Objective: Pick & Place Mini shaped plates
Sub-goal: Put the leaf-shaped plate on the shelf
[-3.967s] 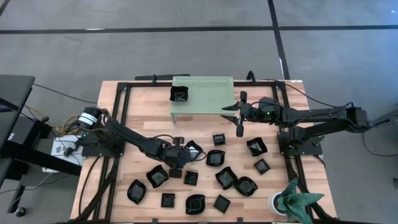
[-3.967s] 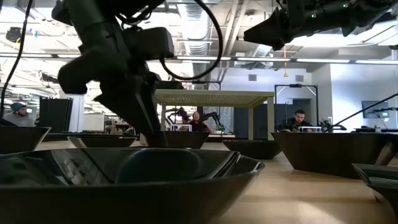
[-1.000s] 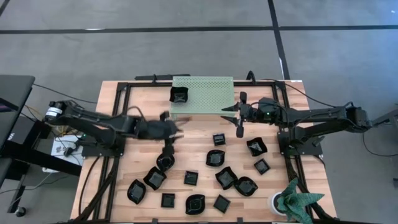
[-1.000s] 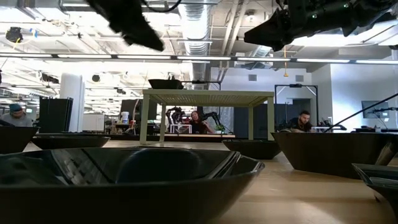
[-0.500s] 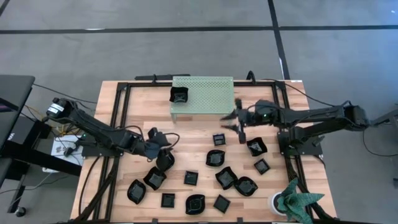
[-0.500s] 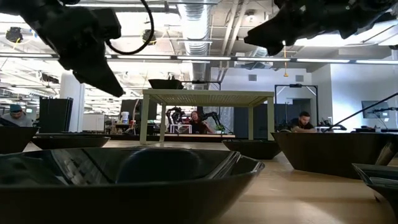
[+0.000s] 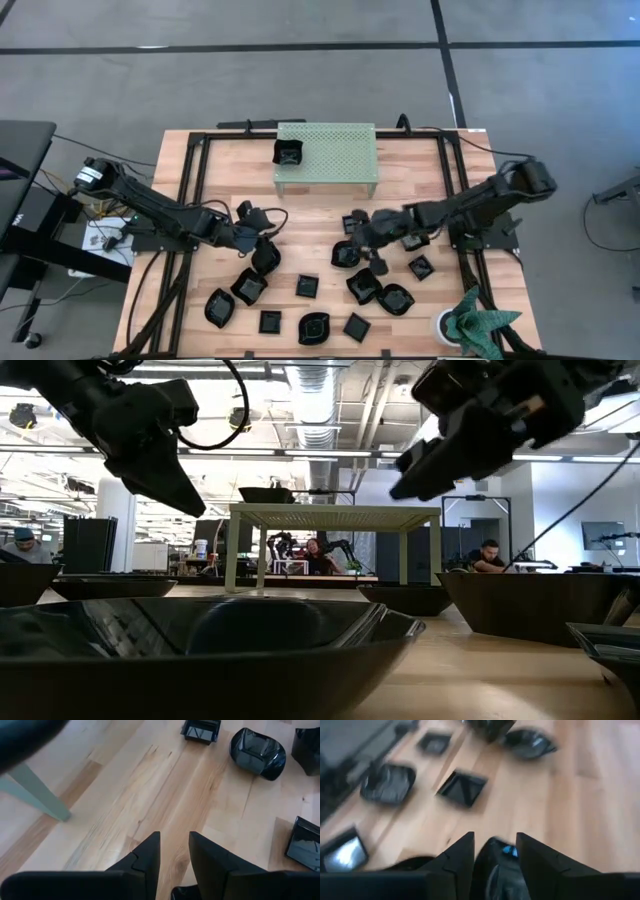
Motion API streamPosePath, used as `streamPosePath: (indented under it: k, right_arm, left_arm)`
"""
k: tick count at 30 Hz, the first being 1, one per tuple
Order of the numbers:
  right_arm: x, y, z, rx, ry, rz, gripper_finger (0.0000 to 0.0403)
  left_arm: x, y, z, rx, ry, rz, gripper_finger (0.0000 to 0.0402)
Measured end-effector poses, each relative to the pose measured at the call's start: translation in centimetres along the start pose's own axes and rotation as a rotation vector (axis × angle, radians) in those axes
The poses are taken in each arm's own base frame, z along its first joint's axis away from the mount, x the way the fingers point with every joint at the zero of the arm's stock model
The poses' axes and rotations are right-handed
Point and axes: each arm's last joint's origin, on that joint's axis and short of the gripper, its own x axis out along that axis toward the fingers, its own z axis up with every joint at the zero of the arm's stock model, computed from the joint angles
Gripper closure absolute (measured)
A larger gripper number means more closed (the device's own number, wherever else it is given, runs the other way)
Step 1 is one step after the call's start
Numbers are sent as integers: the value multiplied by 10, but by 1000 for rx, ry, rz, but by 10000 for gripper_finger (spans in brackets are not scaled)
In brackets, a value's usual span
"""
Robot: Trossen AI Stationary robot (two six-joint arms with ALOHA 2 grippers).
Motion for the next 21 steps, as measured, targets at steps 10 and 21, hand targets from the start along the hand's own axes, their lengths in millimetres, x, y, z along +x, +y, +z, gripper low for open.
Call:
streamPosePath:
  k: [10,21]
  right_arm:
    - [50,20,-3,-68,198,10,259]
    - [72,11,-20,-63,334,-56,267]
  left_arm:
    - [0,0,0,0,-1,1,298]
    - [1,1,-3,5,3,2,298]
